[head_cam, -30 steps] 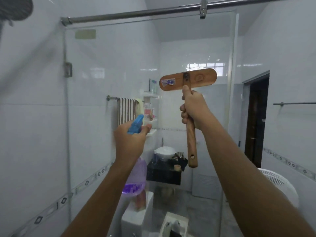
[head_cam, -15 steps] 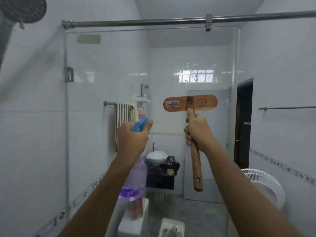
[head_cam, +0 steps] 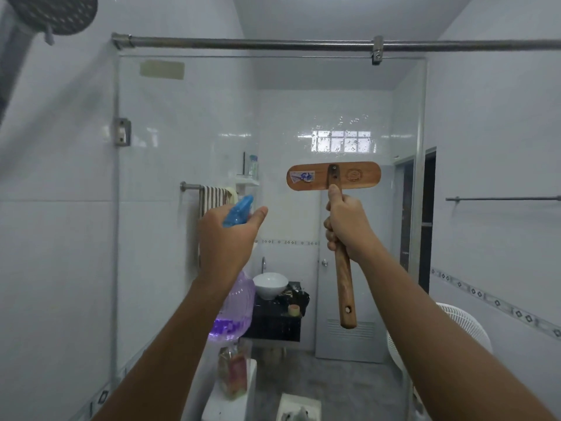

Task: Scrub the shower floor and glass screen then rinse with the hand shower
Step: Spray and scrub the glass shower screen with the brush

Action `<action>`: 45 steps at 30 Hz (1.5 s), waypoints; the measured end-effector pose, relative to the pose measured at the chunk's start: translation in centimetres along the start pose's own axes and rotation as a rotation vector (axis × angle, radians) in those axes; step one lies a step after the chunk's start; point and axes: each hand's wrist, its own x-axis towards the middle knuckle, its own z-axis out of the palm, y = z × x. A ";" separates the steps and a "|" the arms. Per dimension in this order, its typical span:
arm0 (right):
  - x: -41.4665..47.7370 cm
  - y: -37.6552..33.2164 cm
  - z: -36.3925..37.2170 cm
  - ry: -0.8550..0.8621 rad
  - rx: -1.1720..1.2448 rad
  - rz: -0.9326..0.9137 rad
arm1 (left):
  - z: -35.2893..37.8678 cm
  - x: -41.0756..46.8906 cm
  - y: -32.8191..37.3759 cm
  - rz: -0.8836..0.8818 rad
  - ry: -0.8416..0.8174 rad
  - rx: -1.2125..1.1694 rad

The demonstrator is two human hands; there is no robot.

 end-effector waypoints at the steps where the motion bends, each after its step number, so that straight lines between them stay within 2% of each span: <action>1: 0.1 -0.1 0.2 0.003 -0.001 -0.001 | -0.2 0.3 -0.1 0.006 0.000 -0.002; 5: 0.4 -0.4 1.1 0.011 -0.001 -0.012 | -0.7 1.0 -0.4 -0.017 -0.010 -0.018; 10: 0.7 -0.3 2.3 0.001 0.022 -0.016 | -1.4 1.1 -0.8 0.035 0.007 0.007; 14: 0.8 -1.1 3.5 -0.028 0.018 -0.009 | -1.7 1.5 -1.5 -0.014 -0.019 0.028; 21: 1.3 -2.1 6.1 -0.035 -0.034 -0.067 | -2.1 1.9 -2.2 0.038 0.045 0.032; 26: -3.4 6.2 7.7 -0.062 -0.218 -0.100 | -2.4 1.2 -3.2 0.040 0.031 0.053; 30: -7.7 11.2 9.1 -0.081 -0.245 -0.030 | -3.1 0.6 -4.5 0.018 0.021 0.074; 34: -4.3 6.4 9.9 -0.066 -0.286 -0.134 | -3.6 0.8 -5.1 0.013 0.010 0.092; 38: 1.1 -1.0 10.9 -0.066 -0.139 -0.136 | -3.9 1.2 -5.3 0.007 0.031 0.091; 40: 1.6 -1.5 11.5 -0.075 -0.099 -0.129 | -4.2 1.2 -5.3 0.011 0.050 0.092; 45: -5.2 8.8 12.9 -0.070 -0.201 -0.110 | -5.3 0.8 -6.1 0.035 0.069 0.132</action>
